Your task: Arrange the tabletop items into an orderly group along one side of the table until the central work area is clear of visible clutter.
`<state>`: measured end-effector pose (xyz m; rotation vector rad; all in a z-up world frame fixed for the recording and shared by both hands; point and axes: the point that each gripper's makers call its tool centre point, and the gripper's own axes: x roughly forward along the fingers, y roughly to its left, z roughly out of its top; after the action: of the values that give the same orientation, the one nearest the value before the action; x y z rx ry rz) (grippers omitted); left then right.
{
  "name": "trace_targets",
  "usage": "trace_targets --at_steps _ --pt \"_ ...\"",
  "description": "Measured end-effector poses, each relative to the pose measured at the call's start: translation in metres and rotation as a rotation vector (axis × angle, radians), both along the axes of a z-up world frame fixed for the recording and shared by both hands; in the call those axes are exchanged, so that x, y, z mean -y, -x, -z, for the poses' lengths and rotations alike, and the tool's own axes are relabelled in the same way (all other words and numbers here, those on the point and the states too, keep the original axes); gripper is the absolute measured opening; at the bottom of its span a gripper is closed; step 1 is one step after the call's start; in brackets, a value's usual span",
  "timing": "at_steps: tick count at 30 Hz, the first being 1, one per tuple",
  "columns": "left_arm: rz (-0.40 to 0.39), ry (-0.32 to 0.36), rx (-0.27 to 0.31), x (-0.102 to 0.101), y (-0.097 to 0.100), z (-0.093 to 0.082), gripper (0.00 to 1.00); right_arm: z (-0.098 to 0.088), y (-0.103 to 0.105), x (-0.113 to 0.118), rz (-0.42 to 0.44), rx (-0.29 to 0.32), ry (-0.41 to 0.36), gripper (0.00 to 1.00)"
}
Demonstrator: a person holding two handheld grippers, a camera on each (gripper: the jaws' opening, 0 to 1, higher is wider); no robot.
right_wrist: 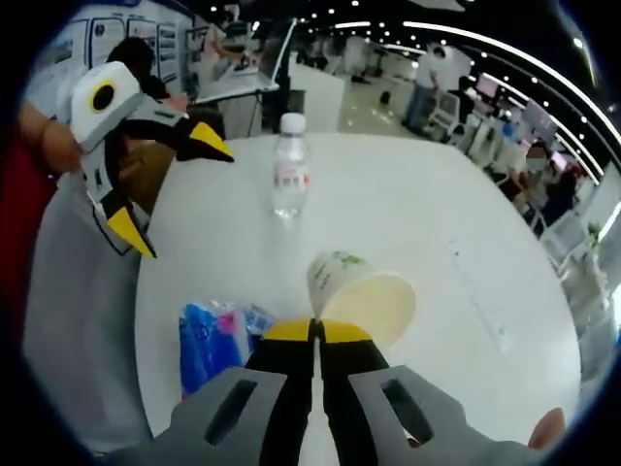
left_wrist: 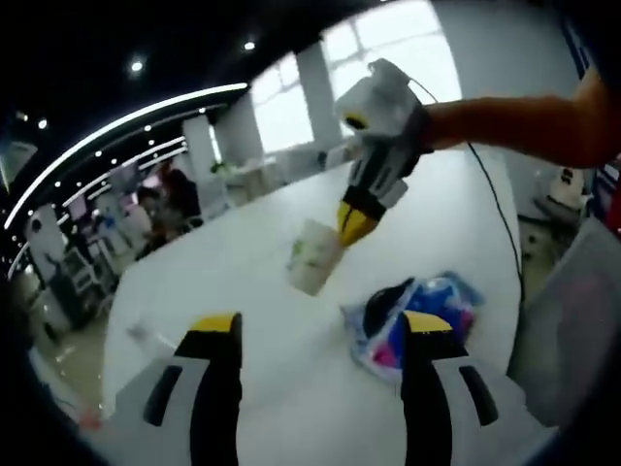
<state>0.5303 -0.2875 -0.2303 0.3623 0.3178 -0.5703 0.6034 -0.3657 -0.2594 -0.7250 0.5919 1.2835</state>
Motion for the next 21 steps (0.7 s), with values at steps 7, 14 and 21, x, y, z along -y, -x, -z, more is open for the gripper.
trace_targets --at_steps 7,14,21 --pt "0.027 -0.052 0.009 0.005 -0.015 -0.006 0.62 -0.015 0.019 -0.008 -0.047 -0.006 -0.007 0.01" --pt "0.064 -0.085 0.038 0.017 -0.022 -0.014 0.61 -0.027 0.03 -0.014 -0.085 0.017 0.017 0.01" --pt "0.092 -0.111 0.05 0.028 -0.03 -0.019 0.61 -0.036 0.044 -0.021 -0.121 0.034 0.031 0.01"
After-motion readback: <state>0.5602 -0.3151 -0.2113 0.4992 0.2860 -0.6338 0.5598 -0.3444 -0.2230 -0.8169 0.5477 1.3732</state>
